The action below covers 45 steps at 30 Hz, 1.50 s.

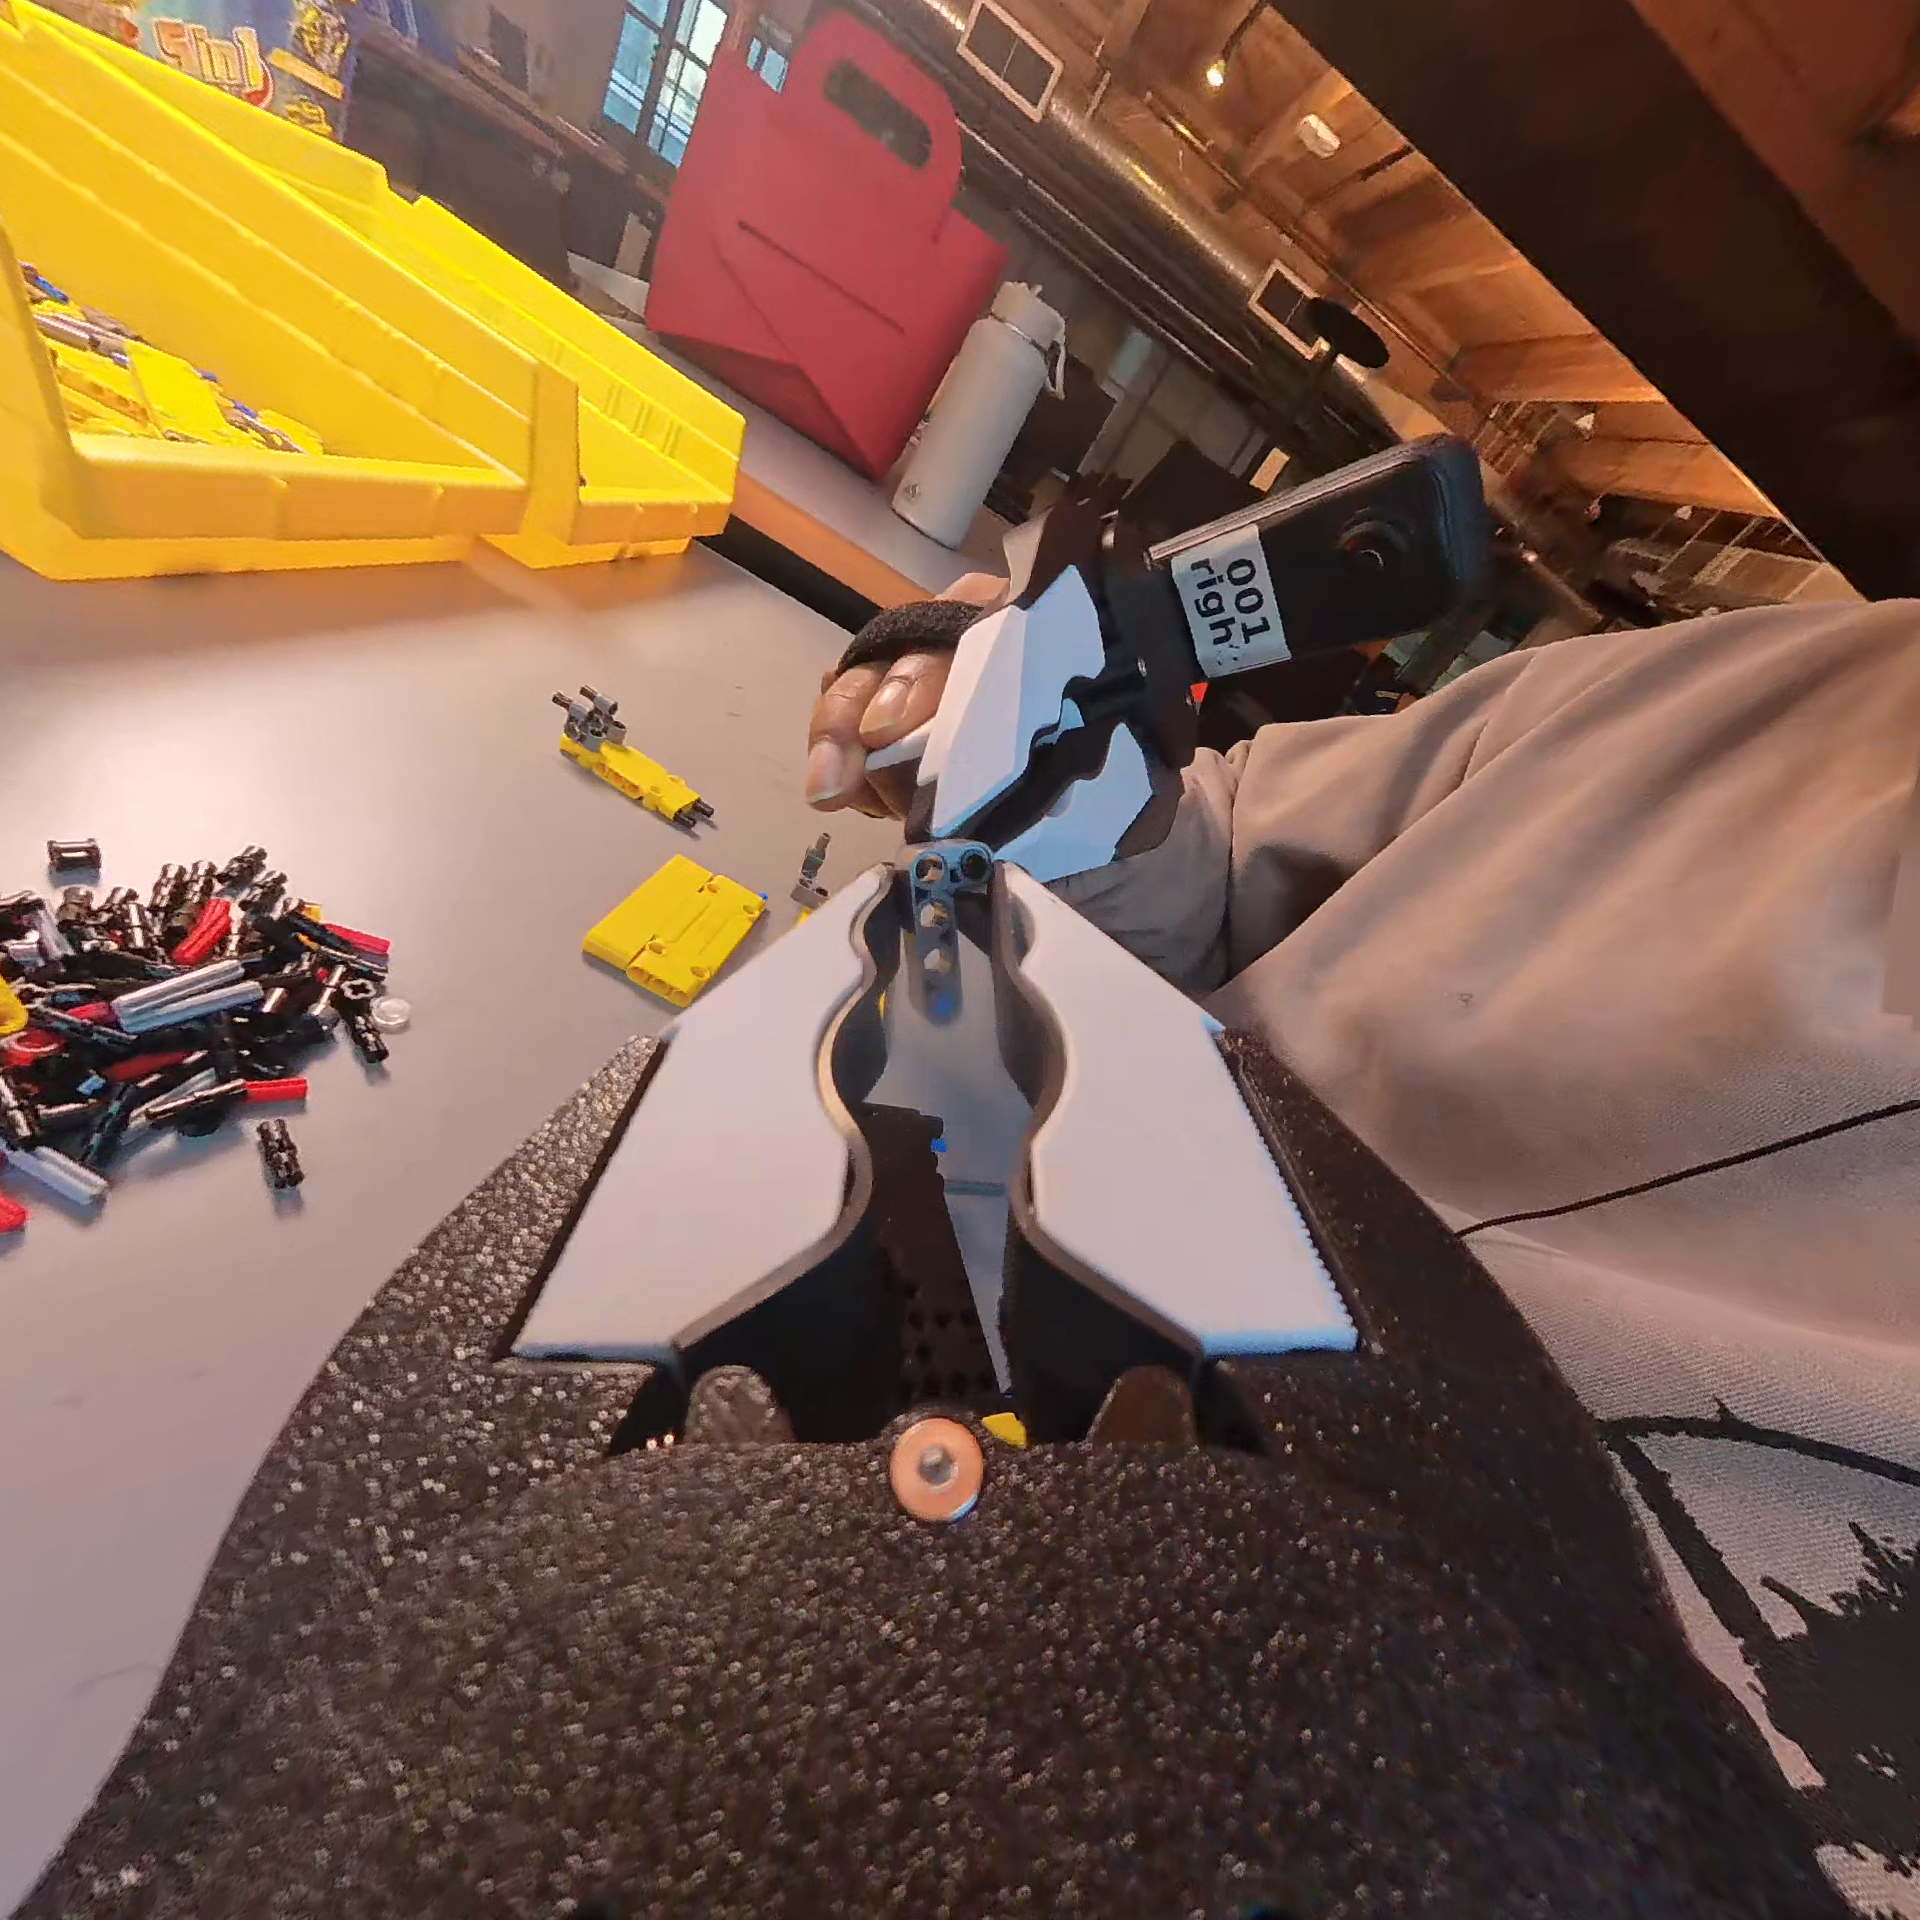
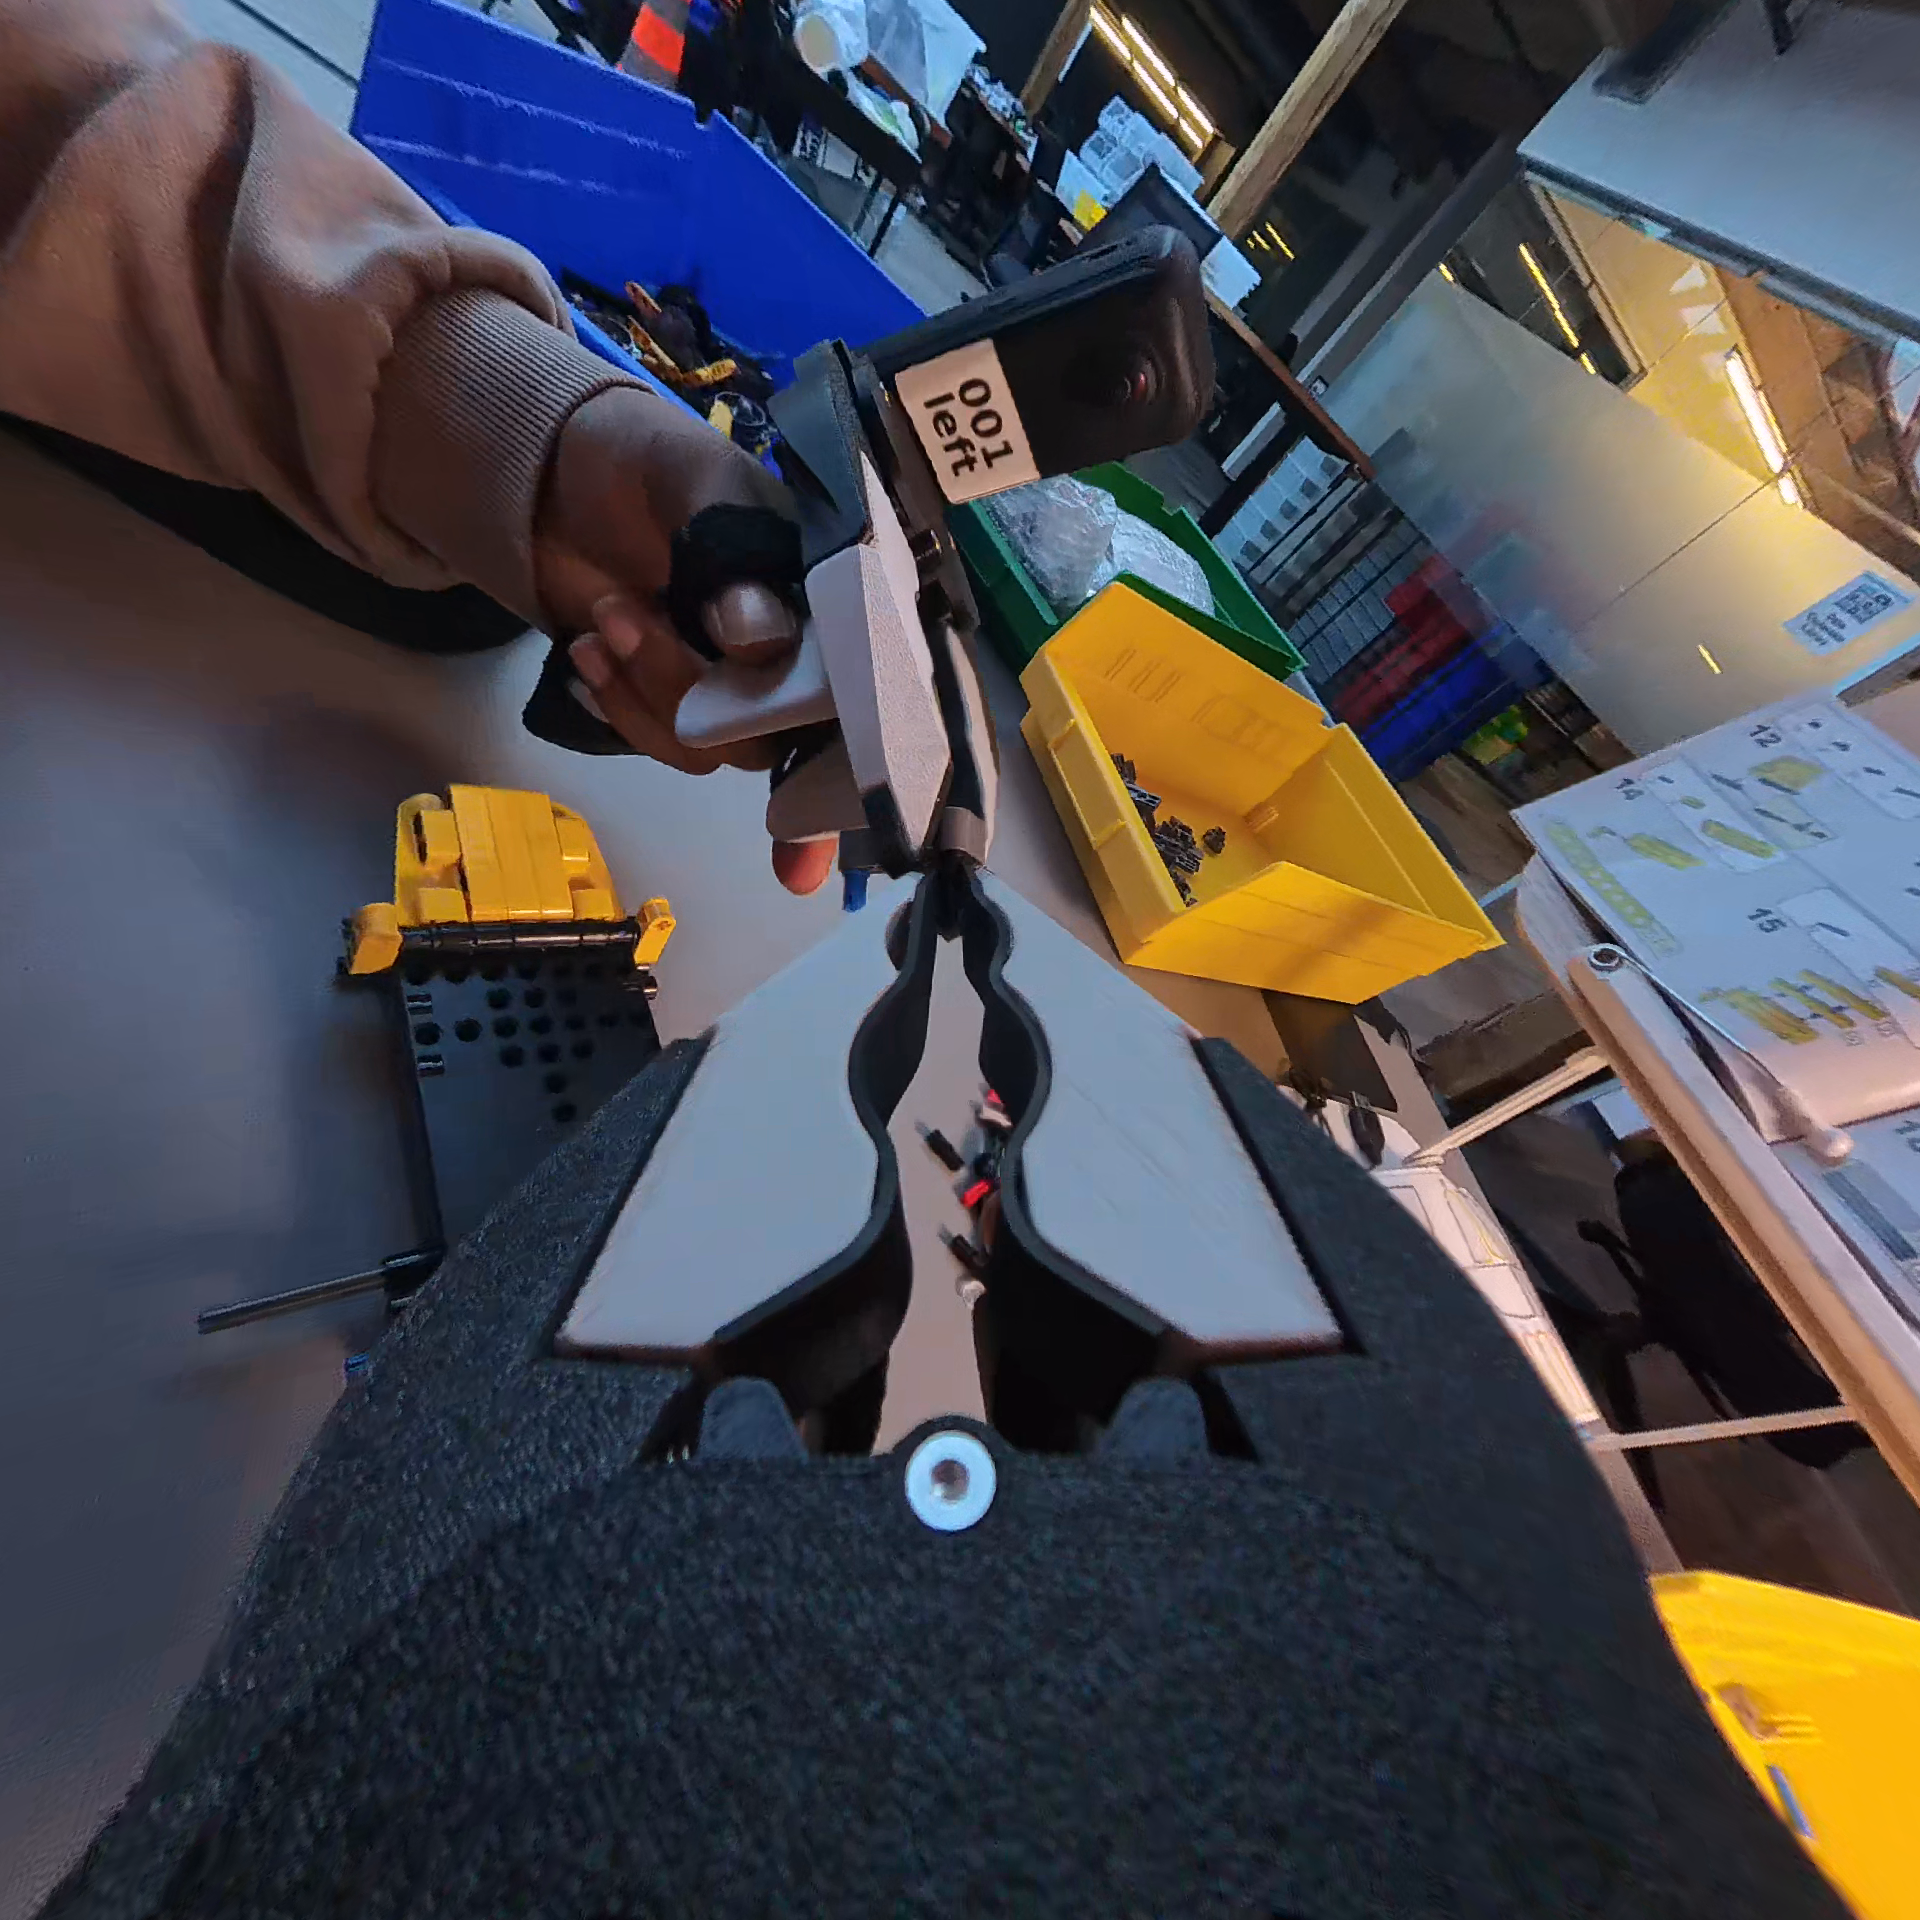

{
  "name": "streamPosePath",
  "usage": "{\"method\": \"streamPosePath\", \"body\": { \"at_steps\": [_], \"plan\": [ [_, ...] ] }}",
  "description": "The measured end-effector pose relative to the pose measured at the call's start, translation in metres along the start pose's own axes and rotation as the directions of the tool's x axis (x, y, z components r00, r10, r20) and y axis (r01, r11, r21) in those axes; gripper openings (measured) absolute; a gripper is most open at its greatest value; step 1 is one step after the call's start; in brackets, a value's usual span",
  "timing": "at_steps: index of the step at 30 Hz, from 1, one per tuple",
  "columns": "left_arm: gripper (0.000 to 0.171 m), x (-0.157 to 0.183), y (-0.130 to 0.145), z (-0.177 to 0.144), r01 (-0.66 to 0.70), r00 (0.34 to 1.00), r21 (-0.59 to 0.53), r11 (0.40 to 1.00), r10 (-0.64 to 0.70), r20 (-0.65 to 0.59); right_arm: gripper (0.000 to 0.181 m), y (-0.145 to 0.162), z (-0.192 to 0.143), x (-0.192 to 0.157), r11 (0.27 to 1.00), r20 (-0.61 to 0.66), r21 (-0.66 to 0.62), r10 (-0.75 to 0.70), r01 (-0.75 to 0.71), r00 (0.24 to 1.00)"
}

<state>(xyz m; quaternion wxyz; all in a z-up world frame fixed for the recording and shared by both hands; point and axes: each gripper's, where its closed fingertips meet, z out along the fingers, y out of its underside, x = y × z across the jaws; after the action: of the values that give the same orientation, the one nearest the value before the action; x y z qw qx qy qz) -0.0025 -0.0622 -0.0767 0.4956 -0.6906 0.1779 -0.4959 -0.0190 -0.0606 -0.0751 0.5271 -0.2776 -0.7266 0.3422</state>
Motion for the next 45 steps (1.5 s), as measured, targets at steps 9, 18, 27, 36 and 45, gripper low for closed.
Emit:
{"method": "streamPosePath", "body": {
  "at_steps": [9,18,27,36,45],
  "plan": [
    [0.009,0.007,-0.002,0.0,-0.032,0.999,0.011,0.999,0.032,-0.026,0.001,-0.008,-0.006,-0.001,0.986,0.059,0.092,0.135,-0.14,0.989],
    [0.035,-0.013,0.009,-0.002,-0.177,0.967,-0.086,0.98,0.19,0.17,0.003,0.017,0.003,-0.009,0.998,0.012,-0.067,-0.009,0.009,1.0],
    [0.015,0.006,0.003,-0.004,-0.187,0.978,-0.053,0.981,0.191,0.08,0.003,-0.002,-0.001,-0.012,1.0,0.016,0.008,-0.004,0.004,1.0],
    [0.014,0.038,-0.01,-0.002,-0.105,0.988,0.032,0.994,0.108,-0.11,0.002,-0.035,-0.018,-0.014,0.961,0.159,0.177,0.183,-0.211,0.97],
    [0.014,0.045,-0.007,-0.001,-0.088,0.983,0.028,0.996,0.091,-0.162,0.001,-0.04,-0.023,-0.018,0.948,0.226,0.188,0.212,-0.256,0.951]
  ]
}}
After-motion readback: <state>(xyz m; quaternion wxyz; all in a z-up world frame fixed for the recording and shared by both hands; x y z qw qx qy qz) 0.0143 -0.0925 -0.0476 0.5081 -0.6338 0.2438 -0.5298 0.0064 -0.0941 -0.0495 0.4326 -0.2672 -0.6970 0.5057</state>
